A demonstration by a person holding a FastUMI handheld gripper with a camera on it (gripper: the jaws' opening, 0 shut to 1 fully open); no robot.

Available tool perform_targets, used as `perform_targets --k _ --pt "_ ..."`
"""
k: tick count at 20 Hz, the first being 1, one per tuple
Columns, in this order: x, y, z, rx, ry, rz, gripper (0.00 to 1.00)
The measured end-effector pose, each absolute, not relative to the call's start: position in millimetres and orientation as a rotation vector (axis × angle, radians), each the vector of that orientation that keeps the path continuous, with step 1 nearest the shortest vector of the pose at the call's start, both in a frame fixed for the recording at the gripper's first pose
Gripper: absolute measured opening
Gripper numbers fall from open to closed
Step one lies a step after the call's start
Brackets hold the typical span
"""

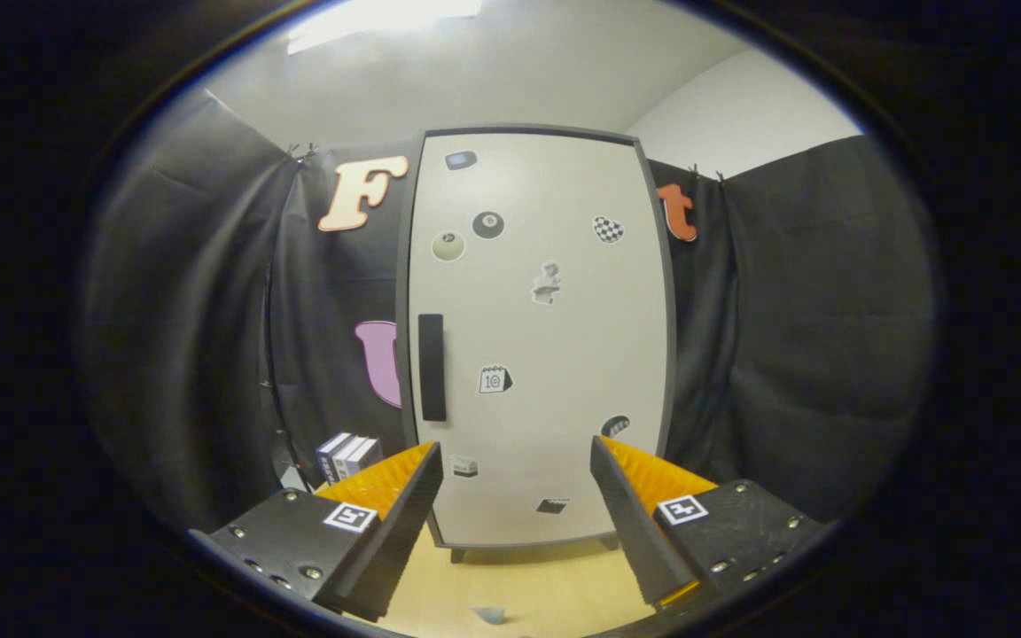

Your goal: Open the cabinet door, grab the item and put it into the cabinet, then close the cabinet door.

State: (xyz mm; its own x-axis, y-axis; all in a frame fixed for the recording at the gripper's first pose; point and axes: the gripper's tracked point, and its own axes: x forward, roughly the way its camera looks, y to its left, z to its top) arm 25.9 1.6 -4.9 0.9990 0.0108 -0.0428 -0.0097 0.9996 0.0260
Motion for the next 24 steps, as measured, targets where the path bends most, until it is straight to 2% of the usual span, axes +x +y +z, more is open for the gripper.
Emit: perform_targets --k 6,17,21,24 --pt "59.3 34.1 -0.4 0.026 0.046 0.071 0.99" --pt "160.3 90.6 -3.7 0.021 0.063 0.119 0.99" --pt "187.1 99.5 -7.5 0.050 0.083 0.110 0.95" --pt "204.9 101.8 -7.4 0.064 0.077 0.097 0.80"
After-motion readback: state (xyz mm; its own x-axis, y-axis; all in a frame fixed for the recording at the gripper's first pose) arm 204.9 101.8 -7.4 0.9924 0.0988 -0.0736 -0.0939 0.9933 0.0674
